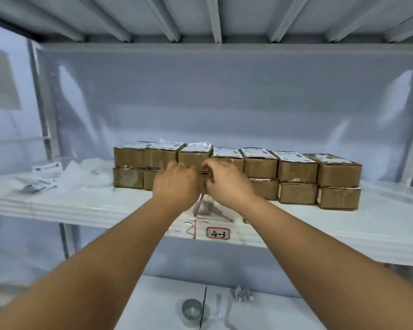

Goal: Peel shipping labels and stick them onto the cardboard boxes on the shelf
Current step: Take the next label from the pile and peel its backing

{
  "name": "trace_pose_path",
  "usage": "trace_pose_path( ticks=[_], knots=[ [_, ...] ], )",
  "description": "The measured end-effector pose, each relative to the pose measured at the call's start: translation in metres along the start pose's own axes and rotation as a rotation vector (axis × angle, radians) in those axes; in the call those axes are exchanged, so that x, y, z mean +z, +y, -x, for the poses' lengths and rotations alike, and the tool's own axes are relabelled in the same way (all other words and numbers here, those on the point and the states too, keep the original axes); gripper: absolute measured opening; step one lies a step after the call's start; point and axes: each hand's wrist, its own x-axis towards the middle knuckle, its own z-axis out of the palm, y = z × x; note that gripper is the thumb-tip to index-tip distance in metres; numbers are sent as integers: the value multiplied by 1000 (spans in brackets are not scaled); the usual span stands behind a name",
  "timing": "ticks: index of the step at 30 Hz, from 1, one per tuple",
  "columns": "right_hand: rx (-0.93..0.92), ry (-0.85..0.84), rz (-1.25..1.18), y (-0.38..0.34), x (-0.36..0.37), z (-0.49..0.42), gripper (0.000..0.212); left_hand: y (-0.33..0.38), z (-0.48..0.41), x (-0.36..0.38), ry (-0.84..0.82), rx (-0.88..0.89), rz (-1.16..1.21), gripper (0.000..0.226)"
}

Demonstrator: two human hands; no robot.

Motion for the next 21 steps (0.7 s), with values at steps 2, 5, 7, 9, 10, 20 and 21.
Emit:
trace_pose_path(
  ticks=[2,5,7,9,10,20,21],
  knots=[
    [-41,-86,-16,-26,15,-9,28,-39,10,2,-44,-126,22,29],
    [-141,-265,-15,-61,38,-21,23,-93,25,7,-90,-314,96,29],
    [-228,-320,13,-87,56,-29,22,-131,36,11,-75,-364,48,32],
    [-297,-327,22,-112,73,-37,23,-168,45,17,-48,-354,-96,34],
    [-318,-332,12,-122,81,-40,23,-184,50,20,-38,-351,-159,34],
    [-433,-426,-209,-215,166,-81,39,-316,69,57,75,-789,224,57],
    [-420,-435,-243,-222,173,-86,39,-325,69,64,64,-779,241,63]
  ],
)
